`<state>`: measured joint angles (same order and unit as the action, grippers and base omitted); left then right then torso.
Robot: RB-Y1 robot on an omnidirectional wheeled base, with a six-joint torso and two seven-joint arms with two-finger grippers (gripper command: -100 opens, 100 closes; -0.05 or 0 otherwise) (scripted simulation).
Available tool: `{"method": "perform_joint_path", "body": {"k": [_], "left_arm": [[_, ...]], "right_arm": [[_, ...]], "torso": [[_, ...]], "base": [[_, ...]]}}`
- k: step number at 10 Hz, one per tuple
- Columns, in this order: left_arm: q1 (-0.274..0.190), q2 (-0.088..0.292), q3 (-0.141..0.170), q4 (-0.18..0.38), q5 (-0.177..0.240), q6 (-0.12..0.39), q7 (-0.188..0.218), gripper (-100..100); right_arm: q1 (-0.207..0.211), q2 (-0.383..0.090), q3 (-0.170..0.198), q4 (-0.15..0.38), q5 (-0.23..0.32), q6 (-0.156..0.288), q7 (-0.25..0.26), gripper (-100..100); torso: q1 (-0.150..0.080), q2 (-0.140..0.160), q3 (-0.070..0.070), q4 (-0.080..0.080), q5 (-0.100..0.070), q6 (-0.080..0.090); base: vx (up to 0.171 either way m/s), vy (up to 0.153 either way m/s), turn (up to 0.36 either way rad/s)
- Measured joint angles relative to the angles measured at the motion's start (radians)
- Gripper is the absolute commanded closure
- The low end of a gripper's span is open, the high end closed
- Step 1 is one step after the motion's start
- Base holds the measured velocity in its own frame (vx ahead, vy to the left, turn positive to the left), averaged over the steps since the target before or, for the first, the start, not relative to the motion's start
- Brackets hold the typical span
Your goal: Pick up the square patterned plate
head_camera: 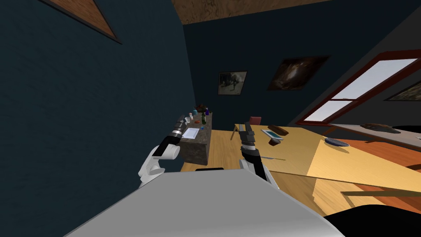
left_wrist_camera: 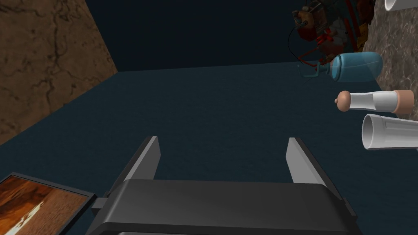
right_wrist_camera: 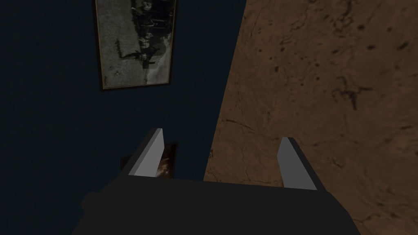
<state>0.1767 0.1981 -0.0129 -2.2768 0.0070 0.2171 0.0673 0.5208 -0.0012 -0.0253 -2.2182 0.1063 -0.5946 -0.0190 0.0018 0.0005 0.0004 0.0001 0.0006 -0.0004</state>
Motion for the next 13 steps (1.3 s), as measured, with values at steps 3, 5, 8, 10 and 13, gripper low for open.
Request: {"method": "perform_joint_path", "body": {"k": [3, 5, 8, 10, 13], "left_arm": [[-0.037, 0.003, 0.012, 0.018, 0.004, 0.082, 0.0, -100], [-0.066, 0.002, 0.021, 0.037, 0.007, 0.139, 0.0, -100], [-0.095, -0.007, 0.026, 0.051, 0.005, 0.219, -0.004, -100], [-0.108, -0.005, 0.035, 0.062, 0.01, 0.267, -0.003, -100], [-0.143, -0.009, 0.046, 0.076, 0.012, 0.359, -0.004, -100]], "right_arm": [[0.0, 0.0, 0.0, 0.0, 0.0, 0.0, 0.0, 0], [0.0, 0.0, 0.0, 0.0, 0.0, 0.0, 0.0, 0], [0.0, 0.0, 0.0, 0.0, 0.0, 0.0, 0.0, 0], [0.0, 0.0, 0.0, 0.0, 0.0, 0.0, 0.0, 0], [0.0, 0.0, 0.0, 0.0, 0.0, 0.0, 0.0, 0]], "torso": [[0.0, 0.0, 0.0, 0.0, 0.0, 0.0], [0.001, 0.0, 0.0, 0.0, 0.0, 0.0], [0.001, 0.0, 0.0, 0.0, 0.0, 0.0], [0.0, 0.0, 0.0, 0.0, 0.0, 0.0], [0.001, -0.001, 0.0, 0.0, 0.0, 0.0]], "base": [[-0.016, 0.035, -0.056], [-0.018, 0.035, -0.029], [-0.018, 0.039, -0.055], [-0.019, 0.038, -0.097], [-0.012, 0.036, -0.055]]}}
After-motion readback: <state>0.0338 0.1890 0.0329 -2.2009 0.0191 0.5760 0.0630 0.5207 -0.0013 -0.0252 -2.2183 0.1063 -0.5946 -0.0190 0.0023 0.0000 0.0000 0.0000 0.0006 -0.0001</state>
